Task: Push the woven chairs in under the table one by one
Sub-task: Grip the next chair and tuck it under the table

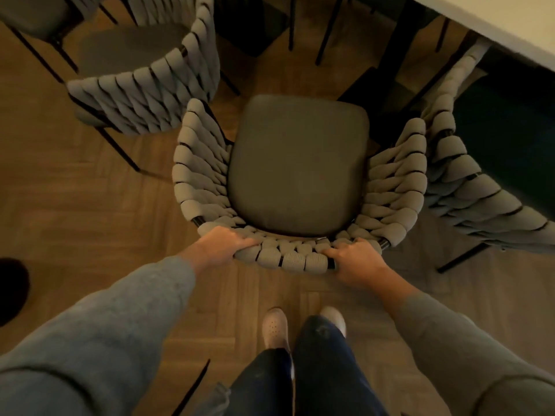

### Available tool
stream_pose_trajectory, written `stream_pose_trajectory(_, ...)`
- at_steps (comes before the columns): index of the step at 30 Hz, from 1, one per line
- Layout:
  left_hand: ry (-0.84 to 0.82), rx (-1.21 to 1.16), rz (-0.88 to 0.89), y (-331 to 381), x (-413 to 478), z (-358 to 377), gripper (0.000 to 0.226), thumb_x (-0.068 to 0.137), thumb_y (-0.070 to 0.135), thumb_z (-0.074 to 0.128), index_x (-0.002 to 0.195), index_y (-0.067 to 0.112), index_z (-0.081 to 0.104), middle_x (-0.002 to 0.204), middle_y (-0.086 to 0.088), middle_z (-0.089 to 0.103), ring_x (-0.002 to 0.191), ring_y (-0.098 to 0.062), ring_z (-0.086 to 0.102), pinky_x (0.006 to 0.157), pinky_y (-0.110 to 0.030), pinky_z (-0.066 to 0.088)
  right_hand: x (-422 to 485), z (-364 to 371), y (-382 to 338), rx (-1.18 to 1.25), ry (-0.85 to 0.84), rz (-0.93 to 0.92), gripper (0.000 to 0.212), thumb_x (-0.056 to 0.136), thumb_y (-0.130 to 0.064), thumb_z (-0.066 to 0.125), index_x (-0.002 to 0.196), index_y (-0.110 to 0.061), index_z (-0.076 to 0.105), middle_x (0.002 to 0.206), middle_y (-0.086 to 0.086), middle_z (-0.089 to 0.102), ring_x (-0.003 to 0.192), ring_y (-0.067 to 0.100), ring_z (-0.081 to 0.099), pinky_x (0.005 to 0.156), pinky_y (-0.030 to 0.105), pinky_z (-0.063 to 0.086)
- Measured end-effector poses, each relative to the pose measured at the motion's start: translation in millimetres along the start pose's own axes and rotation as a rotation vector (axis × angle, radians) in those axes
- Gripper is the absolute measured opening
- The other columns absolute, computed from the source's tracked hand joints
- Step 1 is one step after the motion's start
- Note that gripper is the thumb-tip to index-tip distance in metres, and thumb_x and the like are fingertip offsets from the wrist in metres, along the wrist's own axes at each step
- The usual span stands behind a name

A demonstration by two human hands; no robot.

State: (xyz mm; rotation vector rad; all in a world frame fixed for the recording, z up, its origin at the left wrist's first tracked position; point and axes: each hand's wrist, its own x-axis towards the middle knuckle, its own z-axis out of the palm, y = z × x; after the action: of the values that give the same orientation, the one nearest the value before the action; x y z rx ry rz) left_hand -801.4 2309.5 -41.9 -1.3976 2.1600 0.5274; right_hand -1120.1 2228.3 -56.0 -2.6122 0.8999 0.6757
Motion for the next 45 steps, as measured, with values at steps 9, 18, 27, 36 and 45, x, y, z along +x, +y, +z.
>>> stream_pose_trajectory(9, 0.038, 0.047, 0.051, -100, 55, -53, 0.06, 0.094, 0.016, 0.05, 0.148, 0.031, 0.028, 0.123, -0.002, 0.06, 0.109, -0.023, 0.058, 0.087, -0.035, 0.047, 73, -49, 36, 0.033, 0.026, -0.008, 0.044, 0.087, -0.034, 0.056, 0.129, -0.03, 0.045, 0.112, 0.001, 0.063, 0.094, 0.022, 0.061, 0.083, 0.035, 0.041)
stream_pose_trajectory(18, 0.085, 0.081, 0.115, -155, 107, -96, 0.055, 0.096, 0.01, 0.046, 0.146, 0.027, 0.032, 0.123, -0.004, 0.061, 0.105, -0.023, 0.06, 0.086, -0.037, 0.048, 126, -84, 74, 0.003, -0.025, 0.047, 0.044, 0.089, -0.031, 0.057, 0.131, -0.03, 0.044, 0.119, 0.002, 0.058, 0.103, 0.024, 0.059, 0.092, 0.038, 0.04)
stream_pose_trajectory(27, 0.059, 0.157, 0.168, -212, 144, -124, 0.061, 0.094, 0.019, 0.053, 0.148, 0.029, 0.028, 0.136, -0.003, 0.05, 0.112, -0.022, 0.056, 0.082, -0.033, 0.047, 164, -126, 74, 0.035, 0.043, 0.196, 0.029, 0.083, -0.021, 0.062, 0.111, -0.028, 0.057, 0.096, -0.001, 0.064, 0.1, 0.025, 0.059, 0.112, 0.053, 0.018)
stream_pose_trajectory(36, -0.054, 0.092, 0.208, -238, 154, -132, 0.055, 0.09, 0.033, 0.058, 0.139, 0.034, 0.035, 0.138, 0.003, 0.048, 0.118, -0.019, 0.052, 0.09, -0.034, 0.045, 178, -138, 75, 0.242, -0.096, 0.25, 0.093, 0.069, -0.091, 0.025, 0.141, -0.035, 0.043, 0.145, -0.001, 0.044, 0.145, 0.024, 0.019, 0.114, 0.059, -0.015)
stream_pose_trajectory(45, -0.059, 0.133, 0.205, -232, 155, -133, 0.057, 0.091, 0.049, 0.052, 0.143, 0.035, 0.033, 0.123, 0.002, 0.061, 0.105, -0.019, 0.061, 0.087, -0.035, 0.05, 188, -131, 43, 1.338, 0.733, 1.508, 0.102, 0.083, -0.034, 0.072, 0.154, -0.026, -0.001, 0.159, 0.018, 0.014, 0.142, 0.039, 0.024, 0.113, 0.052, 0.023)
